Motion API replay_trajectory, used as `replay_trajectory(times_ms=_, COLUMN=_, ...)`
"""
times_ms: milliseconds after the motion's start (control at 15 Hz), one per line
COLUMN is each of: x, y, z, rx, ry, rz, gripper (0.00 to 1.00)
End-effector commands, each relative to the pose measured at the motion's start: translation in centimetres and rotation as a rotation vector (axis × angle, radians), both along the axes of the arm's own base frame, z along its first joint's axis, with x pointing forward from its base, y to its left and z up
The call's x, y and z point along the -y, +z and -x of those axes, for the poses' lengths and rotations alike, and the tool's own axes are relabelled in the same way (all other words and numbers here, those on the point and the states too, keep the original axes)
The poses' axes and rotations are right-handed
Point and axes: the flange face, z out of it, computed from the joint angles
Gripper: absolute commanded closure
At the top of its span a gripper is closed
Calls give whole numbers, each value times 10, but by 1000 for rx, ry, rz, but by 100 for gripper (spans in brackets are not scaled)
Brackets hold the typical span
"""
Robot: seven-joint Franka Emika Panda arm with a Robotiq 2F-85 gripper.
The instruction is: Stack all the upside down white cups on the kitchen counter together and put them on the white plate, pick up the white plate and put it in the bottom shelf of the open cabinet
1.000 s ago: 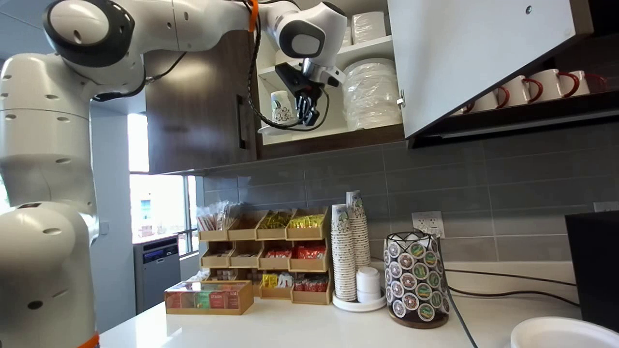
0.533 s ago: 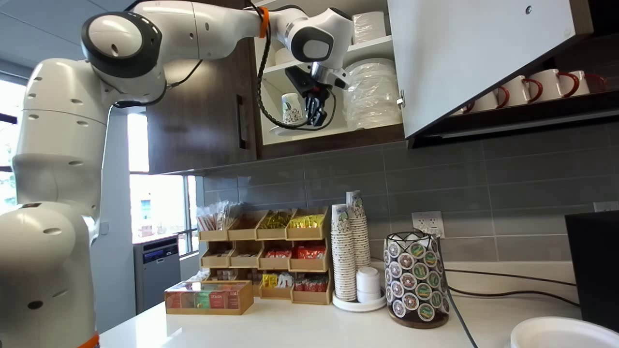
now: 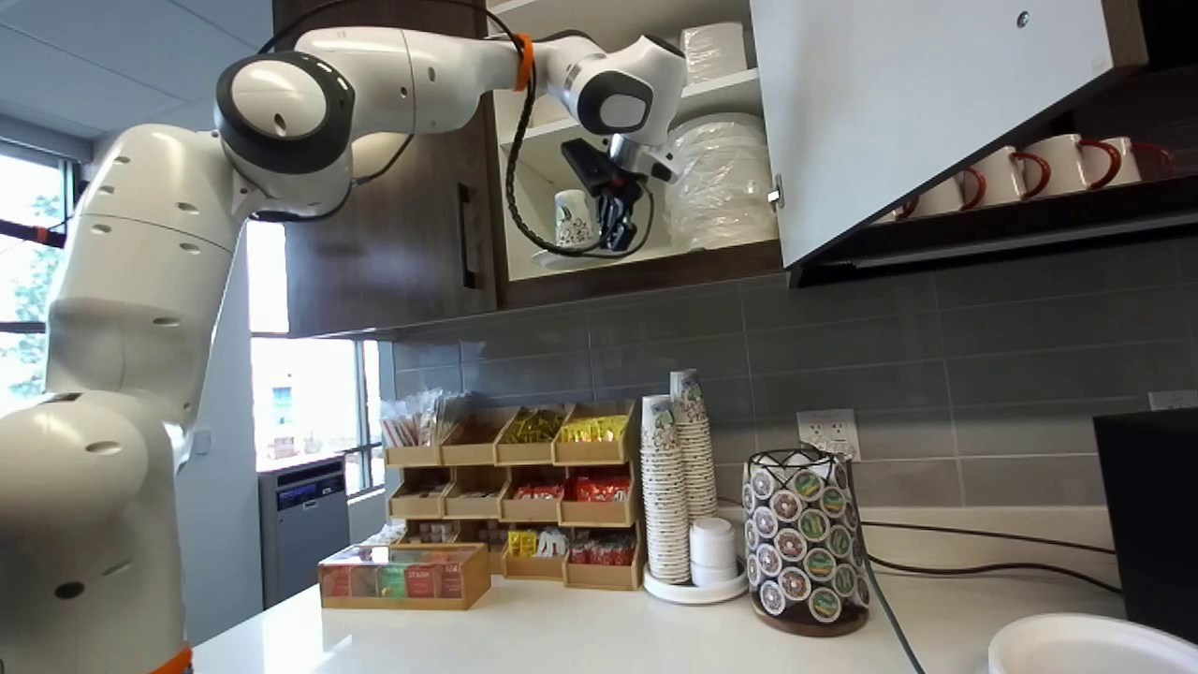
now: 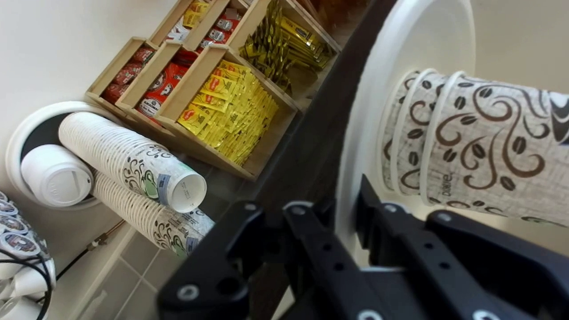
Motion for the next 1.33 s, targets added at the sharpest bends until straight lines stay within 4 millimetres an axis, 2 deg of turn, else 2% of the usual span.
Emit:
replay_trajectory(times_ms=0, x=-9, y=1, z=-15, rx=-22, ry=-26, rz=23, gripper=94)
replay_trajectory(times_ms=200, x=-14, y=0, z=-21, rx=-36, ry=-34, rz=39, gripper=93)
replay_trajectory(times_ms=267, x=-16, y=1, z=-22, rx=-41, ry=-31, rz=44, gripper=88)
replay_trajectory(times_ms=333, x=-18, y=1, z=-25, rx=-40, ry=-33, rz=47, gripper=66)
replay_trajectory(times_ms=467, x=-20, y=2, z=-29, rx=-41, ry=-40, rz=43, gripper=64)
replay_trajectory(times_ms=800, x=-19, y=13, z=-31, rx=-15, ry=-53, rz=48, gripper=25)
replay_trajectory(times_ms=1000, x=-12, y=27, z=-24, rx=24, ry=-64, rz=63, gripper=4)
replay_trajectory(times_ms=1067, x=-9, y=33, z=-20, rx=40, ry=-71, rz=57, gripper=0)
replay_trajectory(times_ms=1267, x=2, y=50, z=-8, rx=140, ry=-66, rz=65, gripper=0)
